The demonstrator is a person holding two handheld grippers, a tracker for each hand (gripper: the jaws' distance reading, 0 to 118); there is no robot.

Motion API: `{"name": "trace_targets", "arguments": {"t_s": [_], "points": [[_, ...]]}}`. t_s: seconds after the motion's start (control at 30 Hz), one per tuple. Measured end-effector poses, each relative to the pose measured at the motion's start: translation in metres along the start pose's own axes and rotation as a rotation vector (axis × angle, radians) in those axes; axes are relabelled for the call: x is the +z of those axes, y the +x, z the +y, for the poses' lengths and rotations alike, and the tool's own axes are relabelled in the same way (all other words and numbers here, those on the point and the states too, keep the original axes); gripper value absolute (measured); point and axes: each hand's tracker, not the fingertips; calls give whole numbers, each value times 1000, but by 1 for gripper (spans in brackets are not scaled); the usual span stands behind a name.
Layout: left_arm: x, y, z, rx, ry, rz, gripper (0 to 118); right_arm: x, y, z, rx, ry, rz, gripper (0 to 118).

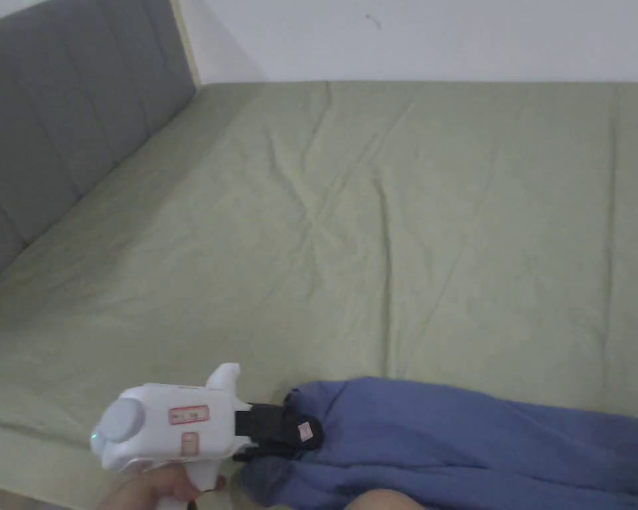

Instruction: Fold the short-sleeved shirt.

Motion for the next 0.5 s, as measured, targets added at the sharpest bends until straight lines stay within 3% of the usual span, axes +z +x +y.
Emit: {"name": "trace_targets", "arguments": {"t_s": [0.03, 0.07, 0.13, 0.17, 0.27, 0.33, 0.4, 0.5], "points": [[-6, -13, 6, -32, 6, 81, 5, -2, -3, 1, 10, -5, 8, 0], [-5, -16, 10, 26, 38, -85, 5, -2, -7, 3, 21, -7, 13, 0], [-4, -12, 14, 76, 59, -116, 5, 3, -9, 4, 48, 1, 26, 0], [8, -22, 30, 6, 73, -21, 5, 6, -9, 5, 56, 3, 36, 0], [36, -35, 56, -30, 84, 36, 5, 35, -2, 0, 77, 13, 49, 0], [48, -4, 54, -26, 81, 38, 5, 39, -3, -1, 98, 19, 53, 0], [67, 13, 62, -124, 95, 182, 5, 42, -4, -4, 112, 17, 55, 0], [96, 20, 68, -51, 127, 248, 5, 46, -2, -7, 112, 13, 65, 0]]}}
